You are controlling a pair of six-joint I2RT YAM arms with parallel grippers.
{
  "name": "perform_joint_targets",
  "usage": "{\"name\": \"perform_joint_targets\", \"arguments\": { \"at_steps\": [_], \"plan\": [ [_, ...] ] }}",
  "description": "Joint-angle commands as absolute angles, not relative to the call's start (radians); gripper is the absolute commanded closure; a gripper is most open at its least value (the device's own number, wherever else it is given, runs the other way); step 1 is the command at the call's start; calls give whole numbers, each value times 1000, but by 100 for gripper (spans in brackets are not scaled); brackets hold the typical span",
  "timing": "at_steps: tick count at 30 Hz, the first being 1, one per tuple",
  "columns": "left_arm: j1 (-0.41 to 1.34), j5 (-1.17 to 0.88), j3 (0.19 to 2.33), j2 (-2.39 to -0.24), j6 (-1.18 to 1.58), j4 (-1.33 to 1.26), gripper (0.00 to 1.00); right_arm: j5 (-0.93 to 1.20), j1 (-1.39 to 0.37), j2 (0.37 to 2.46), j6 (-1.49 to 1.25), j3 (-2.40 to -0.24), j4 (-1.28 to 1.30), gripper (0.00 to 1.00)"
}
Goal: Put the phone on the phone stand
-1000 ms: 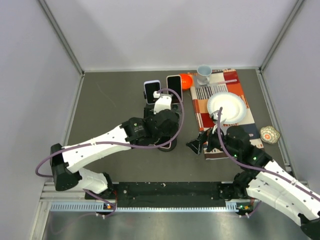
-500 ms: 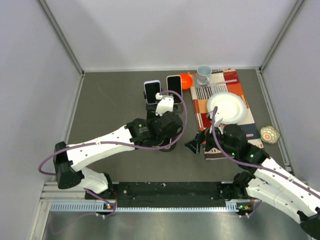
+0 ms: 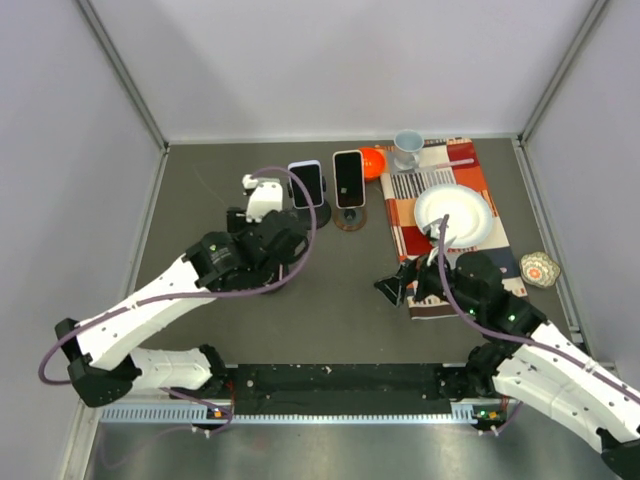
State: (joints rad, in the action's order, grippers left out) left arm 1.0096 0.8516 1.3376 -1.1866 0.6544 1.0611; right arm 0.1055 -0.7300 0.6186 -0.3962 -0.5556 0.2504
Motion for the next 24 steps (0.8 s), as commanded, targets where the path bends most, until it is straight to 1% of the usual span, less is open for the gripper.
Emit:
{"name": "perform_joint_targets", "arguments": {
  "at_steps": [1, 2, 4, 9, 10, 11, 12, 15, 19, 24],
  "plan": [
    [851, 907, 1325, -1124, 501, 881, 100, 84, -726, 572, -413, -552, 225, 2],
    [812, 870, 1310, -1111, 465, 795, 100, 83, -724, 565, -411, -555, 238, 2],
    [709, 804, 1305, -1111, 386, 720, 100, 80, -724, 548, -411, -558, 251, 2],
    [591, 758, 1368, -1202, 209, 522, 100, 78, -724, 514, -423, -565, 291, 2],
    [556, 740, 1390, -1225, 184, 519, 100, 77, -724, 506, -426, -565, 296, 2],
    [534, 663, 1437, -1277, 181, 518, 100, 77, -726, 497, -433, -565, 302, 2],
    [485, 619, 1463, -1302, 183, 525, 100, 77, -726, 492, -434, -566, 311, 2],
    [424, 485, 1522, -1379, 184, 529, 100, 77, -724, 469, -443, -575, 342, 2],
    [352, 450, 1577, -1462, 193, 511, 100, 63, -726, 445, -445, -584, 370, 2],
    [328, 396, 1543, -1500, 152, 379, 100, 61, -726, 462, -443, -600, 387, 2]
  ]
}}
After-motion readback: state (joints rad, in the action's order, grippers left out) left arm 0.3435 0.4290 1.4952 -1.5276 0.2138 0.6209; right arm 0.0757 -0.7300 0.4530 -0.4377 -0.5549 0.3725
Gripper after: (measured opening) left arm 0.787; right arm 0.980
